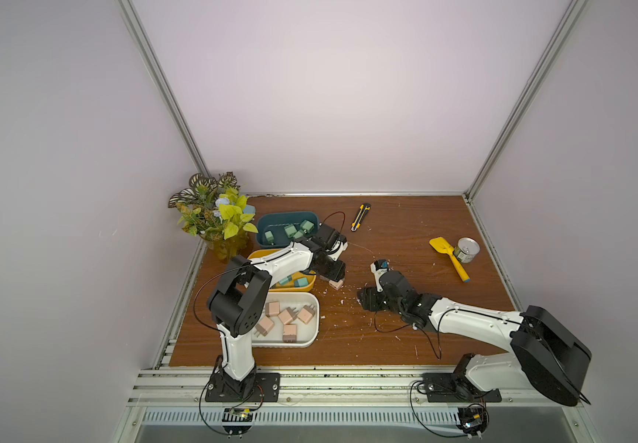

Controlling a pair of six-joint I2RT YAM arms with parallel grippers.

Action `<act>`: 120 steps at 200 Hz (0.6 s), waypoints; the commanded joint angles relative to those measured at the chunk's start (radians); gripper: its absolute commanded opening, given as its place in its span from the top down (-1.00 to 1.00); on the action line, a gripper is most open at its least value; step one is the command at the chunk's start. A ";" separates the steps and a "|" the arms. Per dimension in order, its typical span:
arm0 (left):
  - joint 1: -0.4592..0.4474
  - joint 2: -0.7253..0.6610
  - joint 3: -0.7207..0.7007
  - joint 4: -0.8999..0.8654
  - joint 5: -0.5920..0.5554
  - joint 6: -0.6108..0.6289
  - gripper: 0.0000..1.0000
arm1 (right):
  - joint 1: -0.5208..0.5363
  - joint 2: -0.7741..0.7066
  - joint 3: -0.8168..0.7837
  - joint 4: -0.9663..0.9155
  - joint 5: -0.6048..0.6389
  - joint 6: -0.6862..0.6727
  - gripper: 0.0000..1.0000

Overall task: Place the plugs by color into the storage box
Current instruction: Pick up the plug from the center of the board.

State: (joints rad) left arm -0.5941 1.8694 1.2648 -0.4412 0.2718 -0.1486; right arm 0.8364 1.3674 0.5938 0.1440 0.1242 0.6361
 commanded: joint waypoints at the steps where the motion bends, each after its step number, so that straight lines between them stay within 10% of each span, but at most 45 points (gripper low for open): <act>1: -0.026 0.034 -0.004 -0.048 -0.016 0.024 -0.09 | -0.001 0.021 0.045 0.005 -0.013 0.014 -0.37; 120: -0.031 0.066 0.018 -0.097 -0.052 0.042 0.04 | -0.001 0.060 0.072 0.022 -0.056 0.016 -0.36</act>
State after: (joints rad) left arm -0.6159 1.9274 1.2659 -0.4915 0.2447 -0.1177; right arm 0.8364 1.4307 0.6281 0.1444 0.0902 0.6376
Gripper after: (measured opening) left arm 0.501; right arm 0.680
